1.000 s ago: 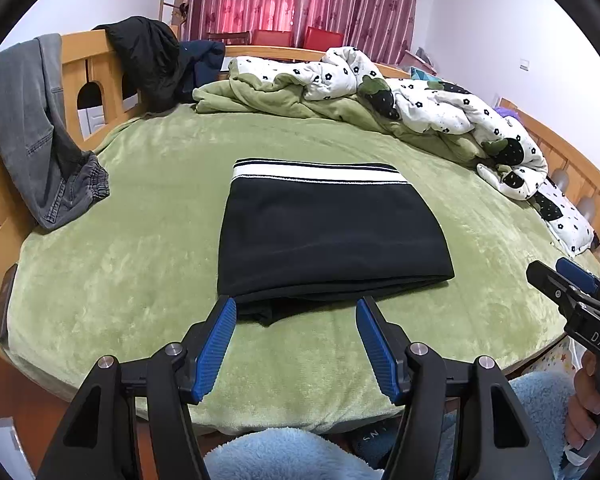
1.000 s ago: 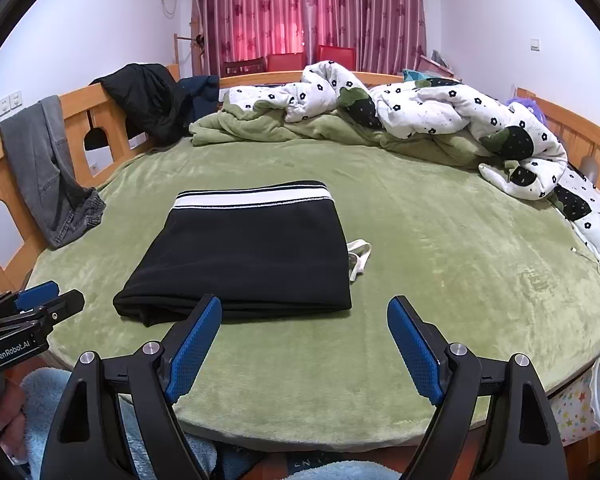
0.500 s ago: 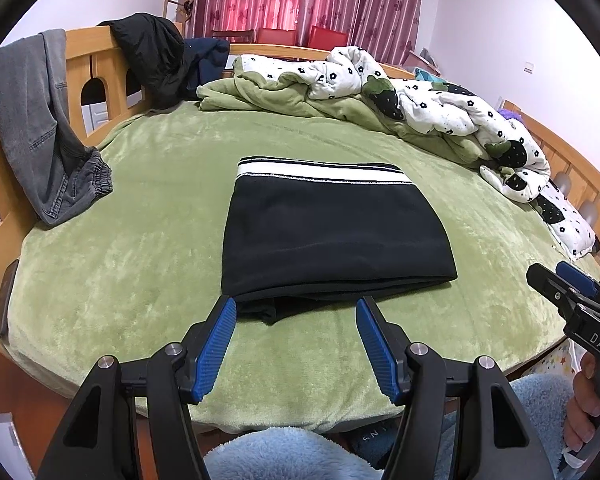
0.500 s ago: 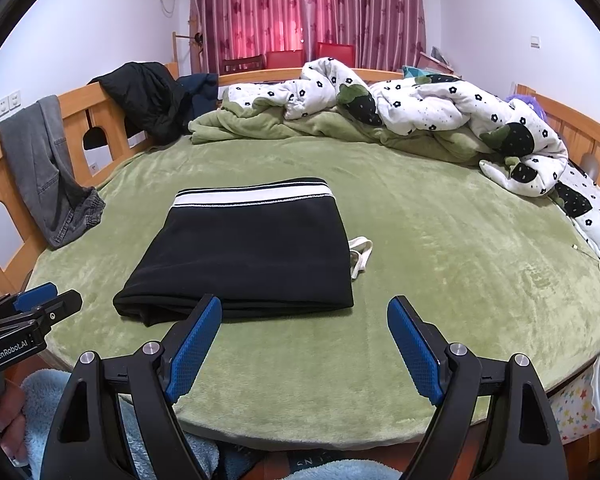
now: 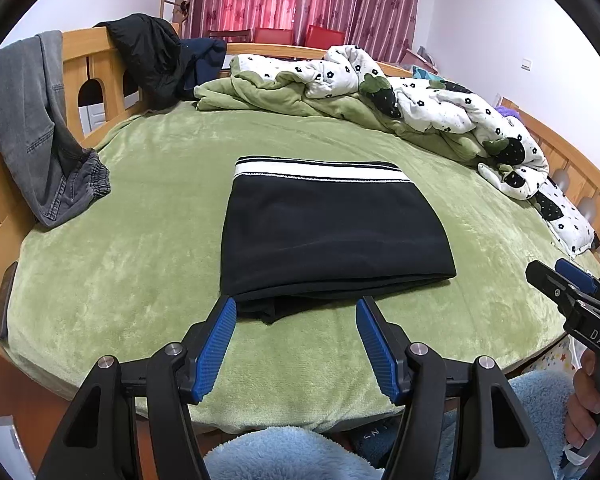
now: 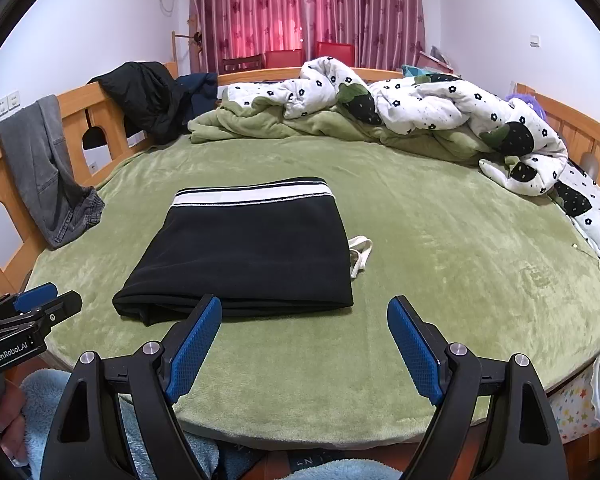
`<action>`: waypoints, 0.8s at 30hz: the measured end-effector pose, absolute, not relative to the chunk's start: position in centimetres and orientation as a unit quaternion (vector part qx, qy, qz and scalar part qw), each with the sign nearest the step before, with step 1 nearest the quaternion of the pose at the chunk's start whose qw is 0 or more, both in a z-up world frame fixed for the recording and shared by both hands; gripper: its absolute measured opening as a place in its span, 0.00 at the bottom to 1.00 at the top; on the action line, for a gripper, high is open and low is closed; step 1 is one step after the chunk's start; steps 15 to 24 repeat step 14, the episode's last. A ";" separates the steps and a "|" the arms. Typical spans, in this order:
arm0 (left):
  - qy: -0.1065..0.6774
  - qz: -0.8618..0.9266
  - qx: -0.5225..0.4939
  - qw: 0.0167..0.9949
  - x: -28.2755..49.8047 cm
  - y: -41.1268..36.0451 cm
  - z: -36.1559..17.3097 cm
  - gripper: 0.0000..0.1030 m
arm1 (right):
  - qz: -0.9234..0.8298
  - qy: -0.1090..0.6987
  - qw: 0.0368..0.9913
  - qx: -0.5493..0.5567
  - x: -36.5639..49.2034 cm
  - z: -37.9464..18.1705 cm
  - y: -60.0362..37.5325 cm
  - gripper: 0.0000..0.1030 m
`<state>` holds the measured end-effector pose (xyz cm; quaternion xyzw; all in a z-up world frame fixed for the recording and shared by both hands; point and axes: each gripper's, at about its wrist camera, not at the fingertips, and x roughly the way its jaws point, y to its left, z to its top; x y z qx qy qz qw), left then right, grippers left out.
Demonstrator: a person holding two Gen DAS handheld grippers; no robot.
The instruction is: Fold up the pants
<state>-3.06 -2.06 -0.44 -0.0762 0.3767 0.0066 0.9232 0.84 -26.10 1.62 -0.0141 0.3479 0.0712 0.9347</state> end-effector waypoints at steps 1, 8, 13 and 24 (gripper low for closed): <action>0.377 0.006 -0.076 0.923 -3.1 -2.0 -0.4 0.58 | 0.071 0.348 0.935 -0.015 0.8 1.7 -26.2 0.82; 0.377 0.007 -0.077 0.923 -3.1 -2.0 -0.5 0.58 | 0.068 0.348 0.935 -0.020 0.7 1.5 -26.0 0.82; 0.376 0.000 -0.077 0.924 -3.0 -1.9 -0.5 0.58 | 0.068 0.348 0.935 -0.019 0.7 1.5 -26.0 0.82; 0.375 -0.006 -0.077 0.924 -3.0 -1.9 -0.5 0.58 | 0.068 0.348 0.935 -0.019 0.7 1.4 -25.9 0.82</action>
